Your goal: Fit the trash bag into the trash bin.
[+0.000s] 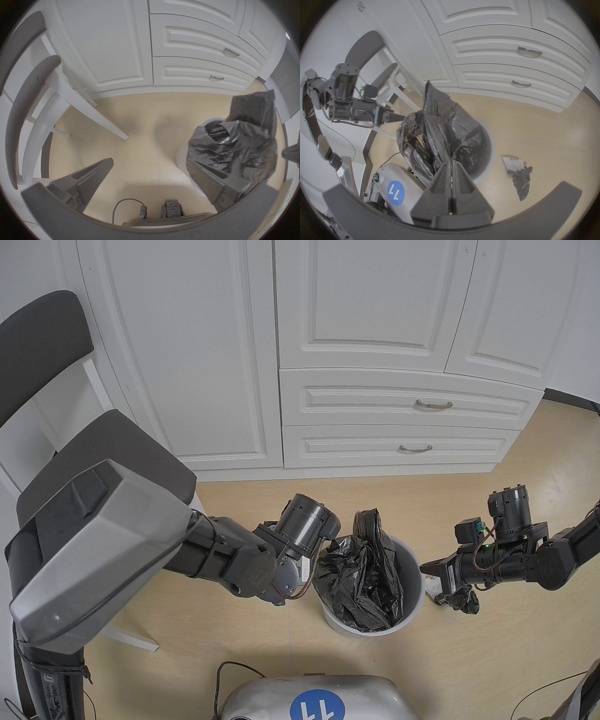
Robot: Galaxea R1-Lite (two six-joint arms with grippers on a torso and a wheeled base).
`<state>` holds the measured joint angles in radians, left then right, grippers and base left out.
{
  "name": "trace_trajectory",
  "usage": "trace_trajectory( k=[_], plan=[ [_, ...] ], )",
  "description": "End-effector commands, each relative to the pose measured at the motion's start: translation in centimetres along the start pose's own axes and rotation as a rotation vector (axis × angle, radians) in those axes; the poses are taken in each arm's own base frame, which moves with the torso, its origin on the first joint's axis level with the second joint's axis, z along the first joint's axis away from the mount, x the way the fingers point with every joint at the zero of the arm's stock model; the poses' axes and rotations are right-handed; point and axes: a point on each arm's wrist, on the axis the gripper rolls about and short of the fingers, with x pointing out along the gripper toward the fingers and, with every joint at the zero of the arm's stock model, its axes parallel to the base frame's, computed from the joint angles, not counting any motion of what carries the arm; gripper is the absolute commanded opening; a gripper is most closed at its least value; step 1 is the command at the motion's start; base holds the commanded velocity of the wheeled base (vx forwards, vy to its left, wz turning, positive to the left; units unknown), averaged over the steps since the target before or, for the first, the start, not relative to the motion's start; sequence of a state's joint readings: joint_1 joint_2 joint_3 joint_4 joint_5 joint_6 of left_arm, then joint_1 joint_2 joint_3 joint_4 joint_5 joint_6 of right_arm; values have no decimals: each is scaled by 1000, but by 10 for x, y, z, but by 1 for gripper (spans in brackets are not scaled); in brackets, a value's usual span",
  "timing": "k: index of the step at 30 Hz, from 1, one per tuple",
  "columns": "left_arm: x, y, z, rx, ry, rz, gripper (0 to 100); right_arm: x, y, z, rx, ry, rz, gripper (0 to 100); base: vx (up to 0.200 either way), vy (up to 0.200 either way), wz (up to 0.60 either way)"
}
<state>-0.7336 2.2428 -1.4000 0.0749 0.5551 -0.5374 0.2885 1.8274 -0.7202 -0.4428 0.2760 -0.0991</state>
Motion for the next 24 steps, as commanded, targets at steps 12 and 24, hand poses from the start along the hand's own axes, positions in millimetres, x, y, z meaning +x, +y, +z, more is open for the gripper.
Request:
trace_trajectory(
  k=[12, 24],
  plan=[
    [25, 3, -12, 4, 32, 26, 100, 49, 12, -19, 1, -66, -14, 100, 0, 0, 0],
    [25, 3, -14, 5, 34, 30, 100, 69, 8, -26, 1, -72, -58, 100, 0, 0, 0]
  ],
)
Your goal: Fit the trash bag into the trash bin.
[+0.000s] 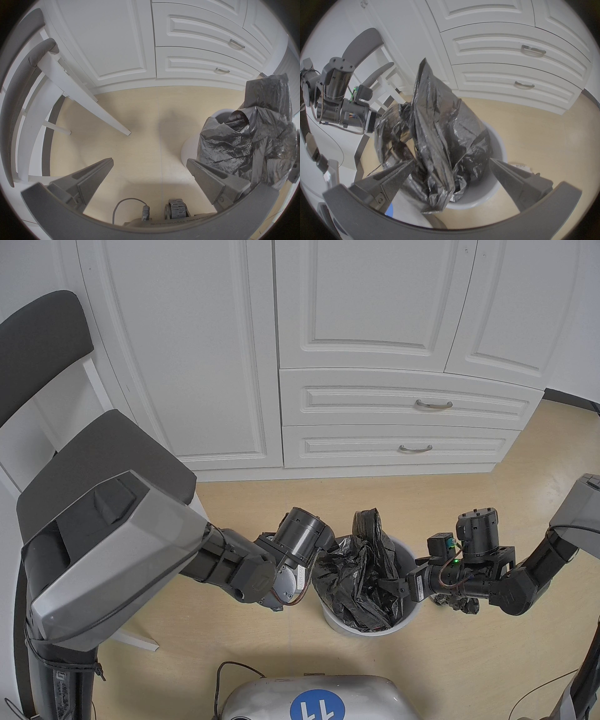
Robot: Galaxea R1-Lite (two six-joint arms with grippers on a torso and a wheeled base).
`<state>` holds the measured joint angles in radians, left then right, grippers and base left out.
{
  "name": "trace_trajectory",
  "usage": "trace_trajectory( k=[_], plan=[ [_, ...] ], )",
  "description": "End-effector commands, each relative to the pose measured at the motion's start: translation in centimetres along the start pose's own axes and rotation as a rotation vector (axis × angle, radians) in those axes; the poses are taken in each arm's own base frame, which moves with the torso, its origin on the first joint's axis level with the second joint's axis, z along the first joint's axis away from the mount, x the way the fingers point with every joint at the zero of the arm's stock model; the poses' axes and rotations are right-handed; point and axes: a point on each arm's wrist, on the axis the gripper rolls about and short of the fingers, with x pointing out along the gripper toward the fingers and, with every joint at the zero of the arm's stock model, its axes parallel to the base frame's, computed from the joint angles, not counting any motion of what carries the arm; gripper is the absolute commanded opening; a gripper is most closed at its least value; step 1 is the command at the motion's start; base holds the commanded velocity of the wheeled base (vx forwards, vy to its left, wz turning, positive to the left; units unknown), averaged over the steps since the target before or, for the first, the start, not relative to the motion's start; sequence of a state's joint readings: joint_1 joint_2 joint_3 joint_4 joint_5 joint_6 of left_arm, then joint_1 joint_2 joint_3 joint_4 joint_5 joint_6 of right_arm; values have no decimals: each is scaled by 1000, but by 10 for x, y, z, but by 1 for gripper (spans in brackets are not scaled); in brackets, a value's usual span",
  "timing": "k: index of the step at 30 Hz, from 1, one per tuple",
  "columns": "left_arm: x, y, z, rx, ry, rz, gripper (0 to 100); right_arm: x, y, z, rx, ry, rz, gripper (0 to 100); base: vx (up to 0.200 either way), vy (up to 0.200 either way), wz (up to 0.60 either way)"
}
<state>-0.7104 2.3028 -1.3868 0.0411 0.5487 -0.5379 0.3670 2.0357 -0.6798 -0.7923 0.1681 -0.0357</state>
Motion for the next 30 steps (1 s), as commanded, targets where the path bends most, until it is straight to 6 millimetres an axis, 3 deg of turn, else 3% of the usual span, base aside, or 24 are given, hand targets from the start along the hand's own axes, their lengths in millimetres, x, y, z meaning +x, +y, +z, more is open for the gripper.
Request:
trace_trajectory(
  k=[1, 5, 6, 13, 20, 24, 30],
  plan=[
    [0, 0, 0, 0, 1, 1, 100, 13, -2, -10, 4, 13, -9, 100, 0, 0, 0],
    [1, 0, 0, 0, 1, 1, 100, 30, -1, -16, -7, -15, -49, 100, 0, 0, 0],
    [1, 0, 0, 0, 1, 1, 100, 33, -1, -17, -3, -25, -61, 0, 0, 0, 0],
    [2, -3, -2, 6, 2, -1, 100, 35, -3, -15, 12, -68, -73, 0, 0, 0, 0],
    [23, -22, 4, -9, -27, -18, 100, 11, 1, -6, -1, -100, -76, 0, 0, 0, 0],
    [41, -43, 5, 17, -53, -38, 100, -9, 6, 1, -18, -122, -72, 0, 0, 0, 0],
    [44, -71, -8, 81, -56, -78, 100, -19, 11, 0, -68, -110, -63, 0, 0, 0, 0]
  ],
)
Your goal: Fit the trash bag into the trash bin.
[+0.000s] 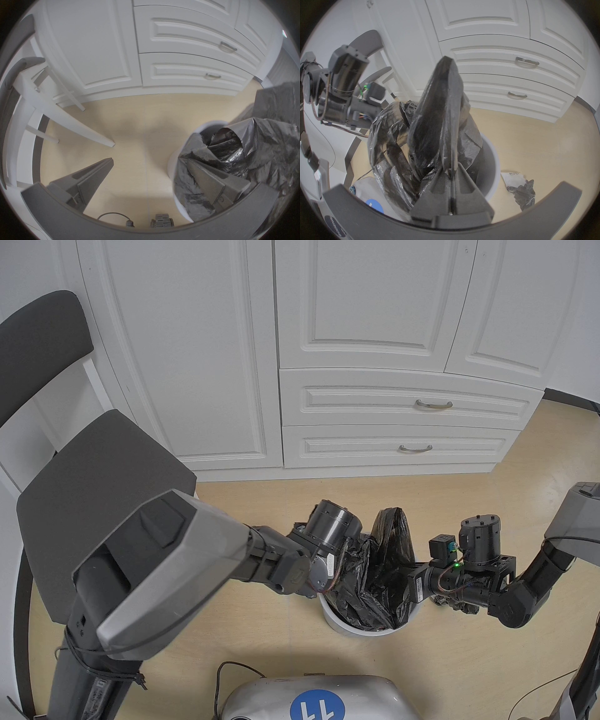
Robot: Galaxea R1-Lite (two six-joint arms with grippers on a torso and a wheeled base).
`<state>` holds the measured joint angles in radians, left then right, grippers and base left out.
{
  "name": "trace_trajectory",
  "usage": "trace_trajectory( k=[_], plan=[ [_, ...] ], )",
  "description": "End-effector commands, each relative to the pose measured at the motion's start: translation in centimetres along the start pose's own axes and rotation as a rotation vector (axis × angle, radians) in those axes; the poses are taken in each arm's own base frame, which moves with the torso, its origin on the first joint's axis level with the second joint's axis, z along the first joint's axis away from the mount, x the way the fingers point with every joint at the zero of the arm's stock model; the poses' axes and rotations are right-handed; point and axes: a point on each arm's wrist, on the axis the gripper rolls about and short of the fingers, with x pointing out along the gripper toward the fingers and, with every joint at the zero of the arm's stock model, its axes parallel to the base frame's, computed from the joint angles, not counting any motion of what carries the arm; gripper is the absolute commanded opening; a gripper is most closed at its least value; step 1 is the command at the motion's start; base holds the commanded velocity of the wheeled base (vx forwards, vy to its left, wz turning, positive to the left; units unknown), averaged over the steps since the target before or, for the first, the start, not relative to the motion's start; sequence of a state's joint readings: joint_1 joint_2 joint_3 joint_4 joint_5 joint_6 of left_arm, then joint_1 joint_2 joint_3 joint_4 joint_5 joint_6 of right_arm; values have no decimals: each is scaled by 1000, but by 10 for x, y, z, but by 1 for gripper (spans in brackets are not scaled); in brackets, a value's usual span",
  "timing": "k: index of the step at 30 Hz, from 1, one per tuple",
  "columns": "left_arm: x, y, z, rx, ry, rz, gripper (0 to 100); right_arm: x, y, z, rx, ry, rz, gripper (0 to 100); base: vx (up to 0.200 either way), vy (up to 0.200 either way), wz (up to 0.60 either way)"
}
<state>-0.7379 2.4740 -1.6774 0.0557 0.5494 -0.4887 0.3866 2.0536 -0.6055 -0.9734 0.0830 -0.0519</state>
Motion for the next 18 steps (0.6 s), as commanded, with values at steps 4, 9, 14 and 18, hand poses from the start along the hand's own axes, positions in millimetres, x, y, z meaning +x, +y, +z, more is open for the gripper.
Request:
trace_trajectory(
  k=[4, 9, 14, 18],
  plan=[
    [22, -39, -30, 93, 11, -42, 100, -24, 7, 10, -38, -35, 13, 0, 0, 0, 0],
    [46, -55, -37, 116, 3, -47, 100, -31, 8, 12, -60, -45, 13, 0, 0, 0, 0],
    [59, -55, -48, 151, 5, -47, 100, -29, 7, 10, -60, -36, 12, 0, 0, 0, 0],
    [65, -54, -47, 126, -23, -48, 100, -23, 7, 4, -58, -12, 14, 0, 0, 0, 0]
  ],
)
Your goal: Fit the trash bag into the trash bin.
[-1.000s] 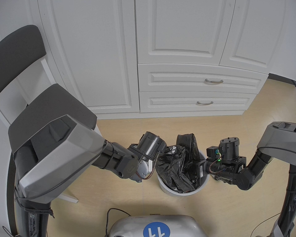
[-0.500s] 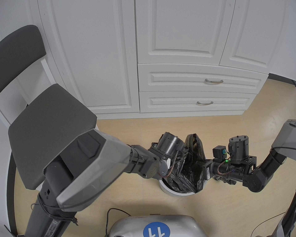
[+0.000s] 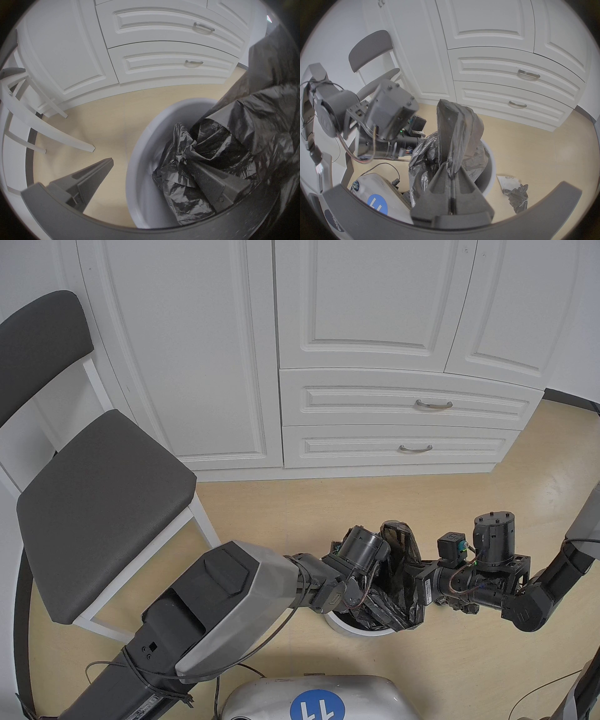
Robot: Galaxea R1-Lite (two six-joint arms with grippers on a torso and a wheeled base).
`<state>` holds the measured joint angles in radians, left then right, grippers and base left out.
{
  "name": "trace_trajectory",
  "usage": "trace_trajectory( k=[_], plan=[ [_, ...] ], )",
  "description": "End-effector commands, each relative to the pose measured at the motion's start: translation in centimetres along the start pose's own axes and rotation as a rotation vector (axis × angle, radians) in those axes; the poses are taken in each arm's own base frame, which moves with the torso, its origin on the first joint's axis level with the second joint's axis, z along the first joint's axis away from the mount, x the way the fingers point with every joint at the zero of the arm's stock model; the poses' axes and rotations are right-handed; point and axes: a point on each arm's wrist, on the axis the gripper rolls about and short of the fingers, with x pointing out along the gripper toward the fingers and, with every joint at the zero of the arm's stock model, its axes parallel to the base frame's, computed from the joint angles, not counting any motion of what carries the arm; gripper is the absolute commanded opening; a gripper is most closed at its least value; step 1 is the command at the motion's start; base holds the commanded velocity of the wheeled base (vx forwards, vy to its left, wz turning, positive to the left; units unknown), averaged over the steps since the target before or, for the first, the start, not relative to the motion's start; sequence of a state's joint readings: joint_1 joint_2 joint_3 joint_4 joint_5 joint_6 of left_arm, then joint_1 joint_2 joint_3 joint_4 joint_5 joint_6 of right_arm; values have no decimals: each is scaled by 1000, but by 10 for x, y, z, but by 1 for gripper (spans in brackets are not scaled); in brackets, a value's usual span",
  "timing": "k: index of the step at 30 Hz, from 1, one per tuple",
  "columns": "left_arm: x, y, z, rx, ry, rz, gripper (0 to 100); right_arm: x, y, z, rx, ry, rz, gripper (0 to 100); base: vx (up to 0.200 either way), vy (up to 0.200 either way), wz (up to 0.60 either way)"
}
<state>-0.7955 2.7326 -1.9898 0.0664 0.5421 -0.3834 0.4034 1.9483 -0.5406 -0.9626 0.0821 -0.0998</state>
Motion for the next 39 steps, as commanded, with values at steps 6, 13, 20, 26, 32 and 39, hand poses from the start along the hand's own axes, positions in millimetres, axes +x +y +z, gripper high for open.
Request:
trace_trajectory(
  k=[6, 13, 20, 26, 32, 39],
  plan=[
    [4, 11, 13, -65, -39, 15, 100, 10, 0, -8, 1, 32, 4, 0, 0, 0, 0],
    [-65, 37, 39, -33, -5, 34, 100, 18, -1, -9, 4, 36, -6, 0, 0, 0, 0],
    [-107, 73, 30, 10, 56, 65, 100, 22, 0, -12, -16, 59, -107, 0, 0, 0, 0],
    [-138, 87, 44, 14, 22, 47, 100, 13, 6, -12, -91, 70, -148, 0, 0, 0, 0],
    [-152, 80, 57, 54, -39, -25, 100, 14, 7, -12, -94, 69, -145, 0, 0, 0, 0],
    [-125, 37, 25, 151, -9, -87, 100, 13, 7, -12, -94, 70, -147, 0, 0, 0, 0]
  ],
)
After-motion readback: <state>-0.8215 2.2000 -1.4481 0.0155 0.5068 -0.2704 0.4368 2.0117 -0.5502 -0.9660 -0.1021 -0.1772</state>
